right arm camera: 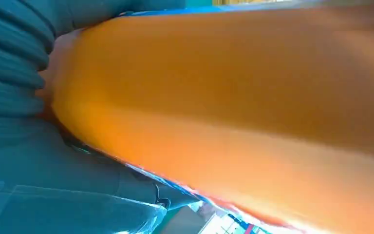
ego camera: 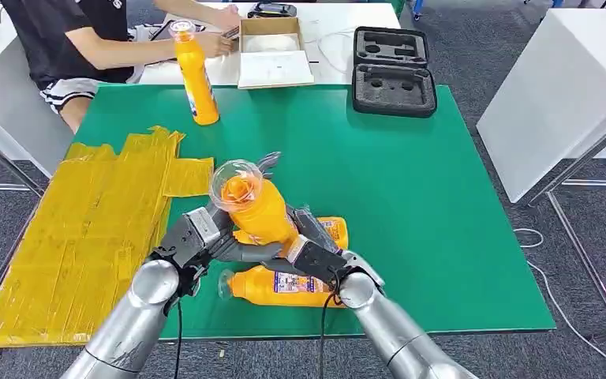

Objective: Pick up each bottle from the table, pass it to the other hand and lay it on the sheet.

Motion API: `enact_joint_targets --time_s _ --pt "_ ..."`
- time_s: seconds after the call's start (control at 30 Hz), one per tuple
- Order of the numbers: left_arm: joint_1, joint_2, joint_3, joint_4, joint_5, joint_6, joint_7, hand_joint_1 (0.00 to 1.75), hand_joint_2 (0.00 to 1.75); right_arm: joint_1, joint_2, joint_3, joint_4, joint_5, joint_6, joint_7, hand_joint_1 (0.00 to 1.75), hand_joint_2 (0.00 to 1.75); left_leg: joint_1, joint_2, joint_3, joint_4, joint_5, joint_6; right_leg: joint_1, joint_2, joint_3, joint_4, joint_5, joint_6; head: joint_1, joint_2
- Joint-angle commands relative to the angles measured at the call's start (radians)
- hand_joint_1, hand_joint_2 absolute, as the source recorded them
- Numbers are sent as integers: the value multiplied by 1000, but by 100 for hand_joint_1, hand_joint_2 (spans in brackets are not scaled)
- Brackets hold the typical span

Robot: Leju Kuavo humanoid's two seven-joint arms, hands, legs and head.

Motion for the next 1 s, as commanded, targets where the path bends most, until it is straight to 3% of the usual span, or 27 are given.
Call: enact_joint_targets --time_s 0.03,0.23,0.5,0.53,0.57,0.63,0.67,0.73,0.9,0.93,0.97,1.0 --pt "-16 19 -34 18 12 15 6 0 175 -50 33 -27 89 -45 -153 11 175 175 1 3 4 0 -2 -3 1 1 4 -1 -2 -1 0 0" --pt "5 15 -44 0 8 28 9 0 175 -83 45 -86 108 -66 -277 39 175 175 1 5 7 2 -5 -4 1 2 7 1 -3 -2 0 0" --pt "-29 -25 -25 21 29 41 22 0 175 -115 96 53 201 54 -307 43 175 175 1 3 4 1 -2 -3 1 1 4 0 -2 -1 0 0" --pt "-28 -25 -22 22 31 43 21 44 175 -116 96 56 202 54 -306 42 175 175 1 4 6 2 -4 -4 2 2 6 1 -3 -2 0 0" --pt "-26 -25 -15 21 38 47 19 138 175 -119 96 60 204 54 -303 42 175 175 2 5 9 3 -6 -5 2 2 9 1 -5 -2 0 0" --pt "-24 -23 -8 23 44 49 18 147 175 -124 96 65 210 51 -300 40 175 175 1 3 4 1 -2 -3 1 1 4 0 -2 -1 0 0" --pt "-23 -22 -7 24 47 49 17 166 175 -126 95 65 213 49 -300 40 175 175 1 4 6 2 -4 -4 2 1 6 0 -3 -2 0 0" --pt "-22 -23 -6 25 52 47 15 175 175 -129 95 68 219 46 -298 37 175 175 1 3 4 1 -3 -3 2 1 4 0 -2 -1 0 0" --pt "-23 -26 -5 29 61 46 13 175 175 -132 95 78 227 47 -295 33 175 175 1 2 5 1 -3 -3 1 0 5 0 -2 -1 0 0" --pt "-24 -29 -2 33 65 48 14 51 175 -132 96 83 232 48 -296 32 175 175 2 4 8 2 -5 -4 2 1 9 1 -4 -2 0 0" --pt "-22 -32 -1 35 67 51 15 0 175 -128 98 87 234 48 -296 32 175 175 1 2 5 1 -3 -3 2 0 5 0 -2 -1 0 0" --pt "-21 -32 -1 36 67 51 15 0 175 -125 98 89 235 50 -297 31 175 175 2 3 8 2 -5 -4 2 1 8 0 -4 -2 0 0"
